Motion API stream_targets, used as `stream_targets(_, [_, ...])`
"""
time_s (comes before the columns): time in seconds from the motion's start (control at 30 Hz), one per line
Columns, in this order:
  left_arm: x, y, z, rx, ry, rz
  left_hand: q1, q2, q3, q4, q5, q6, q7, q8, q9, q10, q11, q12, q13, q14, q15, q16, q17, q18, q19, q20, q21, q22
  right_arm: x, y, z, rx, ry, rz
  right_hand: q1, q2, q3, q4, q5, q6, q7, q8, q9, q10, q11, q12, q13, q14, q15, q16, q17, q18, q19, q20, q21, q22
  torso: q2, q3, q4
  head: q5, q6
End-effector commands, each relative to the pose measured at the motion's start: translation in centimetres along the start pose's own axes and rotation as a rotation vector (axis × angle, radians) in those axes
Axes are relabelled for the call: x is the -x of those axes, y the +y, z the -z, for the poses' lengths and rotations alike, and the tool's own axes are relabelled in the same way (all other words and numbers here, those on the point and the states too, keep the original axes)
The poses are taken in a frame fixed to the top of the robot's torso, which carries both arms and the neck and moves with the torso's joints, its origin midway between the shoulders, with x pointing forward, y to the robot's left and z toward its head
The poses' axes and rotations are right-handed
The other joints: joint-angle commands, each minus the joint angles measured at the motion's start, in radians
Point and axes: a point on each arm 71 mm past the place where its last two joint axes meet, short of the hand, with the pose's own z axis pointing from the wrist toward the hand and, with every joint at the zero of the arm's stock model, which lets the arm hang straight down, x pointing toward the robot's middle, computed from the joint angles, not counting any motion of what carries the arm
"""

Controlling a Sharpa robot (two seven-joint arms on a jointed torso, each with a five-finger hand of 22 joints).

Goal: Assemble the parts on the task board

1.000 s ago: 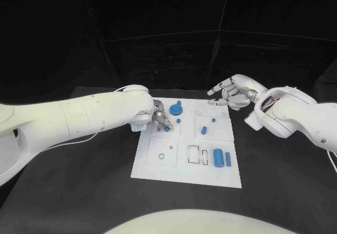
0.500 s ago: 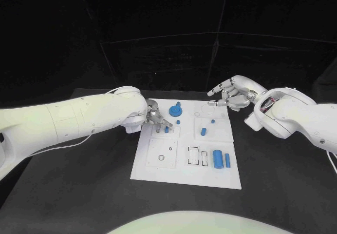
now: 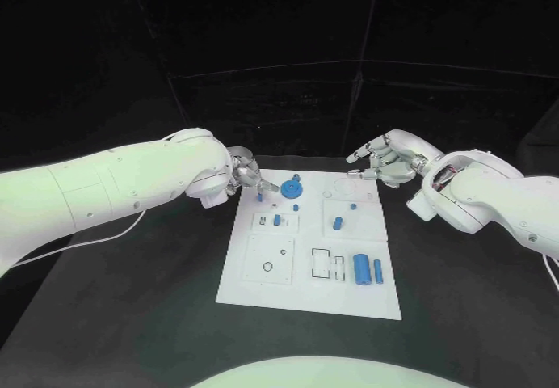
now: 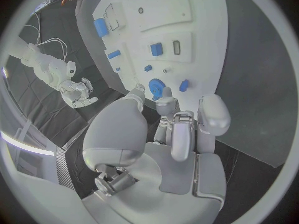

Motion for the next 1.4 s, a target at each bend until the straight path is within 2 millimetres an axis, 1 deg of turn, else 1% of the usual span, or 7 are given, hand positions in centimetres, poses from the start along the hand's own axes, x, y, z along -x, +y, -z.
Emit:
stream_targets(0.03, [0.2,0.0,-0.5,0.016,0.083,-0.071,0.007,0.007,-0.013,0.009,0.001,-0.007,0.001,-0.007,-0.01,-0.001,0.006,0.002,0.002,0.091,0.008,-0.002,0.22,0.018,0.001,0.01,-0.006,-0.001,0.1,0.2,-0.1,0.014,-0.009,0.002,-0.004,0.006,-0.007,-0.001,0.004,-0.007,0.0,0.003,-0.001,-0.006,-0.001,-0.002,-0.001,0.023,-0.006,-0.002,0.001,0.009,-0.001,-0.001,-0.004,-0.002,0.001,-0.0002,-0.0016,0.003,0.003])
stream_targets(0.27, [1.5,0.3,-1.9,0.071,0.1,-0.131,0.014,0.028,-0.049,0.035,0.001,0.015,-0.001,-0.009,-0.029,0.007,0.005,0.015,0.011,0.094,0.009,0.002,0.229,0.017,0.009,0.013,-0.001,0.011,0.0,0.3,-0.3,0.014,-0.008,0.002,-0.004,0.007,-0.006,-0.001,0.005,-0.007,0.0,0.004,-0.001,-0.005,-0.001,-0.001,0.001,0.024,-0.006,-0.002,0.002,0.009,-0.001,-0.001,-0.004,0.0,0.005,0.0012,-0.0054,0.004,0.013])
stream_targets(0.47, [2.3,0.6,-2.7,0.127,0.114,-0.154,0.014,0.036,-0.07,0.049,0.0,0.028,-0.005,-0.007,-0.036,0.012,0.003,0.024,0.019,0.096,0.007,0.007,0.238,0.015,0.014,0.012,0.005,0.021,-0.1,0.3,-0.4,0.012,-0.008,0.001,-0.003,0.009,-0.006,-0.001,0.01,-0.007,0.0,0.004,-0.001,-0.005,-0.001,0.001,0.002,0.024,-0.006,-0.002,0.002,0.009,0.0,-0.001,-0.004,0.0,0.006,0.0022,-0.0071,0.009,0.014])
stream_targets(0.63, [2.5,0.6,-3.2,0.152,0.113,-0.174,0.014,0.041,-0.078,0.053,0.0,0.032,-0.006,-0.006,-0.039,0.016,0.002,0.03,0.025,0.097,0.006,0.009,0.243,0.013,0.019,0.011,0.011,0.03,-0.1,0.4,-0.4,0.011,-0.008,0.001,-0.002,0.01,-0.006,-0.001,0.015,-0.007,0.0,0.005,-0.001,-0.005,-0.001,0.001,0.002,0.024,-0.006,-0.003,0.002,0.009,0.0,-0.001,-0.005,0.0,0.005,0.0016,-0.0052,0.01,0.01])
stream_targets(0.8, [2.5,0.6,-3.5,0.154,0.11,-0.186,0.019,0.047,-0.082,0.053,0.001,0.035,-0.007,-0.005,-0.041,0.018,0.001,0.033,0.027,0.098,0.005,0.011,0.246,0.012,0.021,0.01,0.012,0.033,-0.1,0.4,-0.4,0.01,-0.009,0.001,-0.001,0.011,-0.005,-0.002,0.018,-0.008,0.0,0.006,-0.001,-0.006,-0.001,0.001,0.002,0.024,-0.006,-0.003,0.002,0.009,0.0,-0.001,-0.005,0.0,0.005,0.0037,-0.0061,0.01,0.008])
stream_targets(1.27, [1.9,0.4,-4.0,0.146,0.116,-0.189,0.045,0.069,-0.1,0.049,0.001,0.059,-0.015,0.009,-0.044,0.034,-0.006,0.052,0.047,0.102,-0.001,0.02,0.263,0.007,0.036,0.006,0.031,0.062,-0.3,0.5,-0.5,0.014,-0.008,0.0,-0.001,0.011,-0.005,-0.002,0.018,-0.008,0.0,0.006,-0.001,-0.006,-0.001,0.001,0.002,0.024,-0.006,-0.003,0.002,0.009,0.0,-0.001,-0.005,0.0,0.004,0.0003,-0.0046,0.008,0.007])
stream_targets(1.4, [1.8,0.4,-4.3,0.149,0.113,-0.185,0.064,0.079,-0.101,0.041,0.001,0.06,-0.016,0.01,-0.046,0.035,-0.008,0.053,0.047,0.102,-0.002,0.02,0.263,0.006,0.038,0.004,0.034,0.066,-0.3,0.5,-0.6,0.014,-0.008,0.0,-0.001,0.011,-0.005,-0.002,0.018,-0.008,0.0,0.006,-0.001,-0.006,-0.001,0.001,0.002,0.024,-0.006,-0.003,0.002,0.009,0.0,-0.001,-0.005,0.0,0.004,0.0016,-0.0037,0.007,0.005])
